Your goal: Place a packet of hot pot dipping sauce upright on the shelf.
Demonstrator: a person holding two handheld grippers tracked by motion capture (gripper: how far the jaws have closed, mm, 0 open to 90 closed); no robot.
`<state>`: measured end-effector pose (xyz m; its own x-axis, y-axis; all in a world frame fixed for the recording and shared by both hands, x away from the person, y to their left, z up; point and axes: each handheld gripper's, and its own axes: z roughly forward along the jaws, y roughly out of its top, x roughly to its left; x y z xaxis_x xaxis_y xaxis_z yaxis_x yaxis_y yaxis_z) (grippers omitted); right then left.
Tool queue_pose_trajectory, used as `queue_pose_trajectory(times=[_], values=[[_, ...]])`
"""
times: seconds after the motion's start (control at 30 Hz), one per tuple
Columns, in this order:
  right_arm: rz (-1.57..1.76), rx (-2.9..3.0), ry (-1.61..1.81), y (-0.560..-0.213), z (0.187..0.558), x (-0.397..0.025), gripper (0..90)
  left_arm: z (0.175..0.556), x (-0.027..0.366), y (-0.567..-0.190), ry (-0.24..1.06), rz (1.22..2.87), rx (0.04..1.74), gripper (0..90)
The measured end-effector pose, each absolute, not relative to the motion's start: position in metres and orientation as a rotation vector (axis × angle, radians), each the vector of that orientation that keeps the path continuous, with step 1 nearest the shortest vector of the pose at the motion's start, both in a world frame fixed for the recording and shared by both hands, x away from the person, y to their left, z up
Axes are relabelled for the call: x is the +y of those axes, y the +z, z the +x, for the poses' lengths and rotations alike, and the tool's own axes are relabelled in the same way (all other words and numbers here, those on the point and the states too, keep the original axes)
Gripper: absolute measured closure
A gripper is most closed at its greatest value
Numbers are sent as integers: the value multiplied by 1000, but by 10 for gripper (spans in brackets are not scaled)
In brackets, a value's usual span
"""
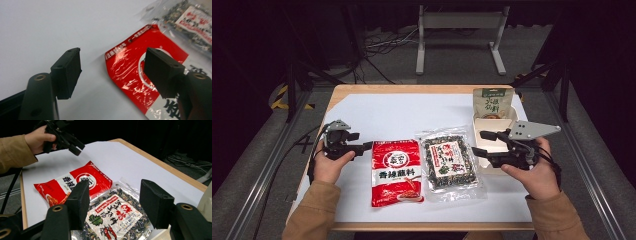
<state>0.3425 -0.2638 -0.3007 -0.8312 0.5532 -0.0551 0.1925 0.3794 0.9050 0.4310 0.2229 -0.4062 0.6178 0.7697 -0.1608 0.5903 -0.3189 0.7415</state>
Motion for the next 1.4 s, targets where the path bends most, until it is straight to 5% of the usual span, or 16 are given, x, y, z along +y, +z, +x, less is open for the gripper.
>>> queue_pose_trajectory(times=[1.4], values=[[704, 2281, 1402, -309, 338, -279, 419, 460, 204, -447, -61, 2051, 1043, 518]])
